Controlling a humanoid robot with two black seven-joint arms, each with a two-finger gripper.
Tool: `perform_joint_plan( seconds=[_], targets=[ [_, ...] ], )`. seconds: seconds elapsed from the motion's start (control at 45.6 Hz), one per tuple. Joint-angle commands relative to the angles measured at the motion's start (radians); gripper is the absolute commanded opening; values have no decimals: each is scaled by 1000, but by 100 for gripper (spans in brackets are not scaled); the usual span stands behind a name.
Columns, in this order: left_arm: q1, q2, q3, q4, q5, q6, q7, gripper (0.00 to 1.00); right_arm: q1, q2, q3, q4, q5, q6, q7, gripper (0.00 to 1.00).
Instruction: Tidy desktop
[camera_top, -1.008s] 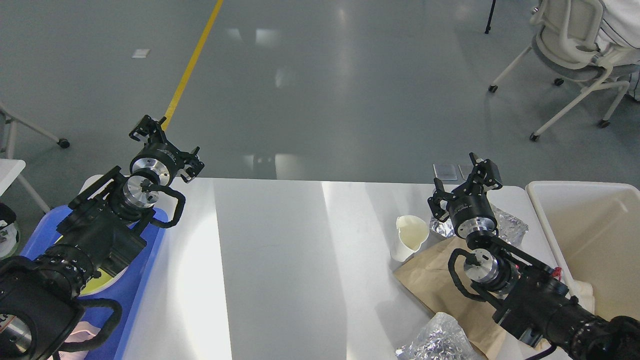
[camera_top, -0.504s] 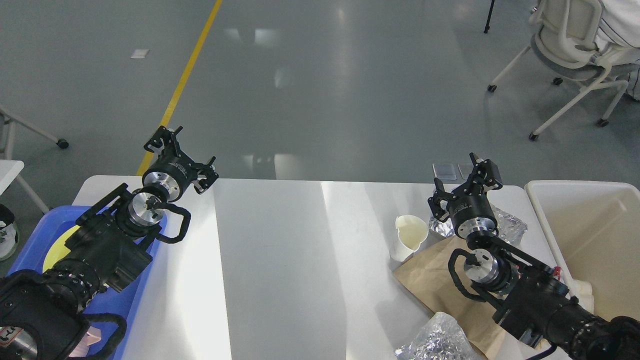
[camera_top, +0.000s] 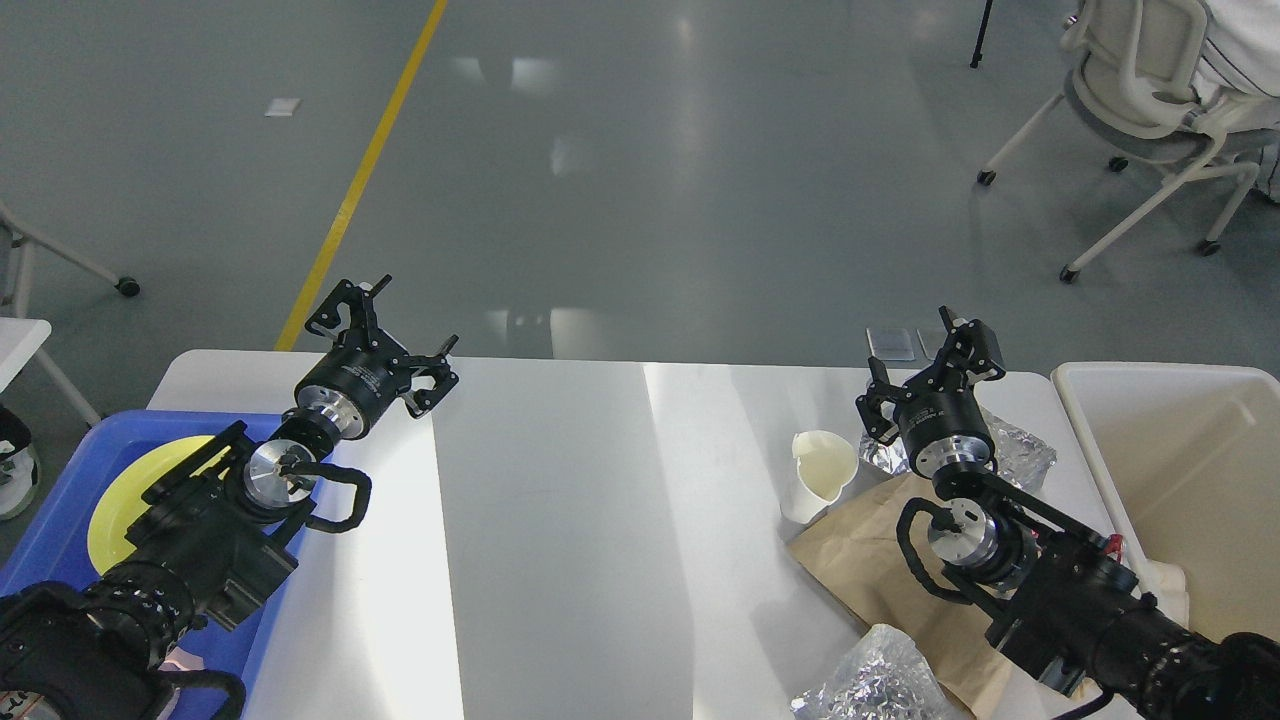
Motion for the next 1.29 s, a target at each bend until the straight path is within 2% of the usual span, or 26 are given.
perform_joint_plan(
  seconds=[0.0, 1.271],
  targets=[
    [1, 1, 0, 0, -1, -7, 0, 99, 1, 0, 0, 0, 0, 0, 1, 100],
    [1, 1, 0, 0, -1, -7, -2, 99, 12, 0, -15, -6, 0, -14, -3, 100]
  ],
)
